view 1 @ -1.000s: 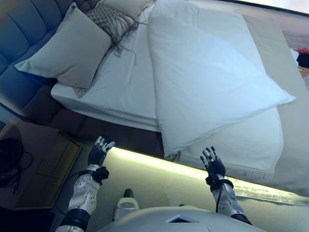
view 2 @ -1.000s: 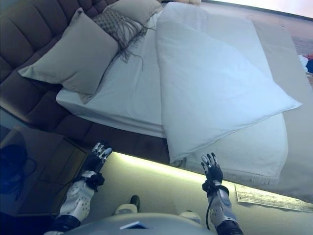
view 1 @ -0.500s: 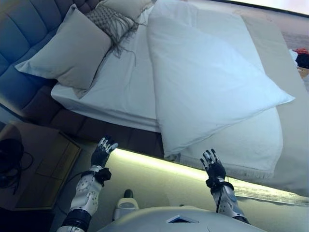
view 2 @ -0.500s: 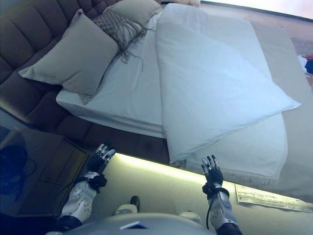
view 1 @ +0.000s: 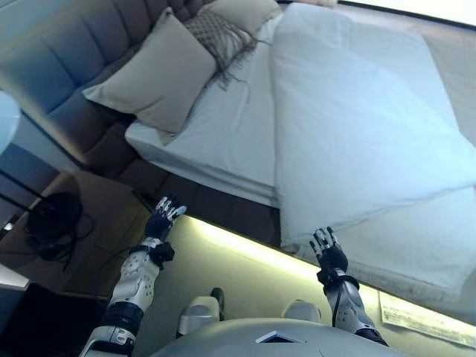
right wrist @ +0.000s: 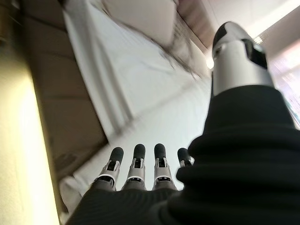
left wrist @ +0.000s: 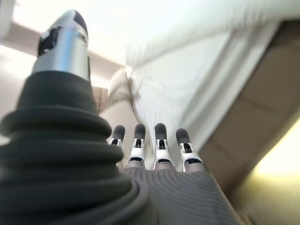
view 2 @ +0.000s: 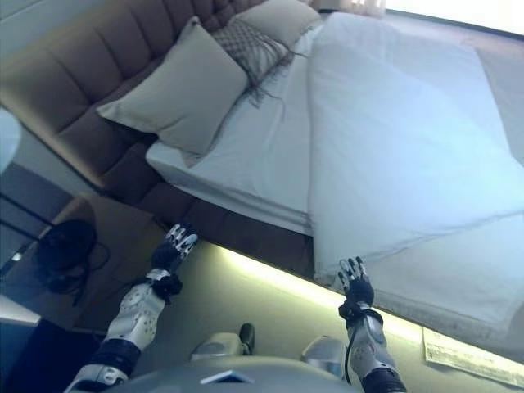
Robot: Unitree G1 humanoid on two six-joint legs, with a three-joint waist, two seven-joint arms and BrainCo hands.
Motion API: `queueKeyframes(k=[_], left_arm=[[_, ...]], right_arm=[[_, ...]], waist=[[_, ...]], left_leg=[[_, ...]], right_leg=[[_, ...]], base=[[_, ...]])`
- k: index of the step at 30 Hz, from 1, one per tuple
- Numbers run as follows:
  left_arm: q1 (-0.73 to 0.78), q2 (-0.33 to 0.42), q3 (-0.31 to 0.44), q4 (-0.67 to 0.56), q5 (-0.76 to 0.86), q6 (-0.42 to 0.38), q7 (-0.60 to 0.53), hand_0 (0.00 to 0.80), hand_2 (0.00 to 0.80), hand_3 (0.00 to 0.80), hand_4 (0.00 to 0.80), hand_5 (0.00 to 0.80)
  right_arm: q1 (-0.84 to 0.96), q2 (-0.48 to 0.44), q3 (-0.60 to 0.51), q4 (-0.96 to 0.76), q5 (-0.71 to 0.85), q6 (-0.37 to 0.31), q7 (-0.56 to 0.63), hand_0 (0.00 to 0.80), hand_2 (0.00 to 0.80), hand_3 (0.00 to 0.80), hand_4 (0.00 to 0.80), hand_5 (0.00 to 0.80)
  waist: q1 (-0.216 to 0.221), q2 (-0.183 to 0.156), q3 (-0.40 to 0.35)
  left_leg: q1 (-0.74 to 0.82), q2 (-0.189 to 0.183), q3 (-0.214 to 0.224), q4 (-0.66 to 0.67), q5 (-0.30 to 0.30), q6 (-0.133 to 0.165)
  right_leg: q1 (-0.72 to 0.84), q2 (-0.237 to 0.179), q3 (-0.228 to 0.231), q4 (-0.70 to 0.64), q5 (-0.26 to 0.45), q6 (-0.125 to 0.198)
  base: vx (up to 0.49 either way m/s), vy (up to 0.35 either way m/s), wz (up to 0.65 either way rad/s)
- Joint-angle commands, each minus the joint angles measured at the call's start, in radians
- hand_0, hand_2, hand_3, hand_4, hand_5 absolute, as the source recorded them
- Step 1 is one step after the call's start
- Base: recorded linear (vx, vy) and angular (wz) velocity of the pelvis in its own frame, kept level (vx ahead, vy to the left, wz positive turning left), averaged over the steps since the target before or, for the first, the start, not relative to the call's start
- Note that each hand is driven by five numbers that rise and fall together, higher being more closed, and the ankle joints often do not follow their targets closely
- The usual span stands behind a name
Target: Make the bed neatly
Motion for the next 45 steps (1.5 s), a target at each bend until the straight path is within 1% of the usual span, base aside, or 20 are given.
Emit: queueKeyframes(k=[1,2,4,7,10,13,18,19,23,25,27,28,30,32,34,36,38,40,43,45], left_arm=[[0.019,0.006,0.015,-0.042,0.028,-0.022,-0.002,0.0,0.0,0.0,0.0,0.0],[0.02,0.006,0.014,-0.039,0.026,-0.026,-0.004,0.0,0.0,0.0,0.0,0.0],[0.017,0.017,0.012,-0.044,0.018,-0.026,-0.019,0.0,0.0,0.0,0.0,0.0],[0.03,0.032,0.03,-0.062,0.013,-0.02,-0.05,0.0,0.0,0.0,0.0,0.0],[0.059,0.034,0.049,-0.087,0.024,-0.009,-0.057,0.0,0.0,0.0,0.0,0.0],[0.093,0.031,0.062,-0.097,0.034,-0.001,-0.065,0.0,0.0,0.0,0.0,0.0],[0.146,0.013,0.073,-0.104,0.021,0.005,-0.069,0.0,0.0,0.0,0.0,0.0],[0.156,0.011,0.076,-0.097,0.011,0.003,-0.07,0.0,0.0,0.0,0.0,0.0],[0.158,-0.001,0.084,-0.102,-0.035,0.005,-0.079,0.0,0.0,0.0,0.0,0.0],[0.146,-0.013,0.069,-0.094,-0.039,-0.012,-0.078,0.0,0.0,0.0,0.0,0.0],[0.128,-0.022,0.048,-0.087,-0.042,-0.025,-0.066,0.0,0.0,0.0,0.0,0.0],[0.117,-0.027,0.035,-0.077,-0.048,-0.033,-0.066,0.0,0.0,0.0,0.0,0.0],[0.108,-0.033,0.018,-0.071,-0.042,-0.032,-0.068,0.0,0.0,0.0,0.0,0.0],[0.091,-0.04,-0.004,-0.055,-0.027,-0.036,-0.069,0.0,0.0,0.0,0.0,0.0],[0.075,-0.037,-0.014,-0.045,-0.032,-0.026,-0.066,0.0,0.0,0.0,0.0,0.0],[0.063,-0.042,-0.02,-0.046,-0.029,-0.015,-0.064,0.0,0.0,0.0,0.0,0.0],[0.063,-0.05,-0.022,-0.047,-0.021,-0.011,-0.059,0.0,0.0,0.0,0.0,0.0],[0.073,-0.06,-0.021,-0.027,-0.006,-0.024,-0.063,0.0,0.0,0.0,0.0,0.0],[0.097,-0.064,-0.021,-0.026,0.001,-0.032,-0.07,0.0,0.0,0.0,0.0,0.0],[0.119,-0.059,-0.012,-0.03,0.002,-0.028,-0.089,0.0,0.0,0.0,0.0,0.0]], right_arm=[[0.0,-0.007,-0.039,-0.066,0.027,-0.045,0.028,0.0,0.0,0.0,0.0,0.0],[-0.003,-0.008,-0.043,-0.059,0.033,-0.044,0.033,0.0,0.0,0.0,0.0,0.0],[-0.025,-0.017,-0.06,-0.011,0.056,-0.042,0.058,0.0,0.0,0.0,0.0,0.0],[-0.031,-0.015,-0.076,0.012,0.057,-0.032,0.074,0.0,0.0,0.0,0.0,0.0],[-0.014,-0.003,-0.073,0.008,0.037,-0.034,0.084,0.0,0.0,0.0,0.0,0.0],[0.004,0.002,-0.072,0.001,0.023,-0.028,0.085,0.0,0.0,0.0,0.0,0.0],[0.01,-0.021,-0.046,-0.036,0.004,0.016,0.049,0.0,0.0,0.0,0.0,0.0],[0.013,-0.027,-0.038,-0.051,-0.002,0.033,0.046,0.0,0.0,0.0,0.0,0.0],[0.021,-0.059,-0.031,-0.067,-0.003,0.068,0.067,0.0,0.0,0.0,0.0,0.0],[0.012,-0.074,-0.035,-0.046,0.005,0.058,0.069,0.0,0.0,0.0,0.0,0.0],[-0.008,-0.091,-0.034,-0.027,0.022,0.049,0.072,0.0,0.0,0.0,0.0,0.0],[-0.021,-0.098,-0.03,-0.019,0.023,0.043,0.067,0.0,0.0,0.0,0.0,0.0],[-0.028,-0.101,-0.039,-0.013,0.023,0.037,0.058,0.0,0.0,0.0,0.0,0.0],[-0.026,-0.094,-0.053,0.003,0.044,0.022,0.065,0.0,0.0,0.0,0.0,0.0],[-0.012,-0.085,-0.064,-0.004,0.05,0.024,0.054,0.0,0.0,0.0,0.0,0.0],[0.001,-0.077,-0.066,-0.027,0.054,0.026,0.04,0.0,0.0,0.0,0.0,0.0],[0.014,-0.073,-0.044,-0.065,0.05,0.024,0.025,0.0,0.0,0.0,0.0,0.0],[0.027,-0.073,-0.03,-0.087,0.058,0.023,0.025,0.0,0.0,0.0,0.0,0.0],[0.038,-0.074,-0.012,-0.098,0.073,0.031,0.041,0.0,0.0,0.0,0.0,0.0],[0.043,-0.069,-0.001,-0.087,0.062,0.034,0.051,0.0,0.0,0.0,0.0,0.0]], waist=[[-0.006,-0.027,-0.015],[-0.011,-0.034,-0.015],[-0.022,-0.056,-0.009],[-0.027,-0.056,0.002],[-0.02,-0.071,0.007],[-0.016,-0.087,0.002],[-0.015,-0.089,-0.021],[-0.022,-0.081,-0.029],[-0.035,-0.071,-0.041],[-0.038,-0.07,-0.043],[-0.037,-0.069,-0.041],[-0.04,-0.069,-0.038],[-0.048,-0.065,-0.035],[-0.055,-0.06,-0.03],[-0.059,-0.053,-0.025],[-0.053,-0.038,-0.016],[-0.033,-0.025,-0.004],[-0.013,-0.012,0.006],[0.019,0.005,0.012],[0.041,0.013,0.009]], left_leg=[[0.065,-0.088,0.028,0.044,-0.135,0.057],[0.063,-0.092,0.026,0.05,-0.143,0.054],[0.075,-0.105,0.014,0.064,-0.187,0.05],[0.099,-0.081,0.012,0.069,-0.211,0.047],[0.117,-0.065,0.025,0.085,-0.243,0.051],[0.125,-0.061,0.016,0.118,-0.275,0.051],[0.156,-0.002,0.014,0.174,-0.298,0.005],[0.166,0.032,0.012,0.179,-0.252,-0.016],[0.121,0.098,-0.01,0.269,-0.09,-0.058],[0.101,0.104,-0.021,0.318,-0.049,-0.064],[0.074,0.086,-0.026,0.396,-0.033,-0.061],[0.055,0.082,-0.016,0.458,-0.022,-0.061],[0.027,0.102,0.01,0.504,-0.003,-0.061],[0.008,0.117,0.039,0.462,-0.011,-0.049],[0.001,0.128,0.054,0.394,0.0,-0.053],[-0.013,0.143,0.029,0.282,0.049,-0.076],[-0.057,0.158,-0.019,0.158,0.108,-0.103],[-0.112,0.166,-0.04,0.057,0.17,-0.124],[-0.163,0.158,-0.076,-0.067,0.226,-0.131],[-0.199,0.143,-0.083,-0.099,0.221,-0.129]], right_leg=[[-0.027,0.041,0.019,-0.266,0.23,0.036],[-0.029,0.045,0.021,-0.321,0.241,0.041],[-0.055,0.044,0.05,-0.501,0.305,0.076],[-0.076,0.053,0.049,-0.626,0.336,0.094],[-0.08,0.044,0.007,-0.646,0.361,0.106],[-0.074,0.034,0.008,-0.617,0.368,0.11],[-0.042,0.058,0.022,-0.551,0.308,0.095],[-0.033,0.081,0.033,-0.53,0.275,0.084],[0.02,0.166,0.054,-0.517,0.182,0.023],[0.04,0.189,0.044,-0.512,0.15,-0.007],[0.05,0.204,0.031,-0.496,0.117,-0.033],[0.056,0.214,0.026,-0.486,0.098,-0.052],[0.066,0.23,0.021,-0.468,0.071,-0.075],[0.075,0.246,0.015,-0.454,0.048,-0.08],[0.085,0.256,0.004,-0.441,0.029,-0.084],[0.109,0.264,0.007,-0.436,0.008,-0.076],[0.144,0.27,0.019,-0.446,-0.018,-0.069],[0.183,0.279,0.026,-0.452,-0.044,-0.068],[0.236,0.29,0.051,-0.44,-0.088,-0.072],[0.274,0.284,0.06,-0.429,-0.121,-0.073]], base=[[0.199,-0.147,0.06],[0.252,-0.196,0.04],[0.274,-0.192,0.05],[0.303,-0.17,0.12],[0.336,-0.206,0.34],[0.348,-0.233,0.32],[0.378,-0.322,0.24],[0.338,-0.359,0.05],[0.27,-0.347,-0.17],[0.247,-0.302,-0.25],[0.212,-0.262,-0.3],[0.205,-0.236,-0.25],[0.202,-0.193,-0.13],[0.196,-0.117,-0.05],[0.184,-0.035,0.12],[0.2,0.014,0.34],[0.241,0.038,0.36],[0.311,0.065,0.31],[0.362,0.072,-0.03],[0.417,0.092,-0.31]])
